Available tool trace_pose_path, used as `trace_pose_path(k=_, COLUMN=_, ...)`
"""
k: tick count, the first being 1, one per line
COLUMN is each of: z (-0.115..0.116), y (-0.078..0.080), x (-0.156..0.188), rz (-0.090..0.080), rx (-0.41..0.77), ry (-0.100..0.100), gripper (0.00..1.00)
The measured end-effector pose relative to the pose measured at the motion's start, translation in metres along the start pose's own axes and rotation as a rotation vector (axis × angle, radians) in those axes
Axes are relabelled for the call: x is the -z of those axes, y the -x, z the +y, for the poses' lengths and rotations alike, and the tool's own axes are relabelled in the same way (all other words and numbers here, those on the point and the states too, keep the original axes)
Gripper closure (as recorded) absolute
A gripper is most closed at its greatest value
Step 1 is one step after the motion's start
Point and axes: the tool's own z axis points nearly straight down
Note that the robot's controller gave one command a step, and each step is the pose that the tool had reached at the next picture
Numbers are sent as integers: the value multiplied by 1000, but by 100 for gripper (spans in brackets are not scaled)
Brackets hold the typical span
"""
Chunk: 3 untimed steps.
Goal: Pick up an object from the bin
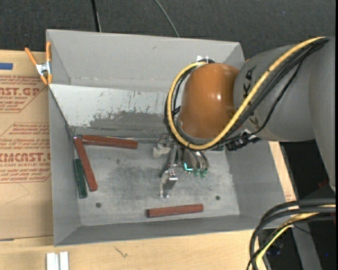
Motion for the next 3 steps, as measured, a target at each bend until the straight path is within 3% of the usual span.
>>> trace_pose_path(k=1, z=0, y=2, x=4, rz=-7, rx=0, ry=0, gripper=0)
trace_pose_path(k=2, z=-9, y=-4, x=0, rz=-13, rx=71, ry=1, gripper=0)
trace_pose_path(k=3, z=-48, y=-30, x=-13, rz=-7, rx=274, ry=-2, gripper=0)
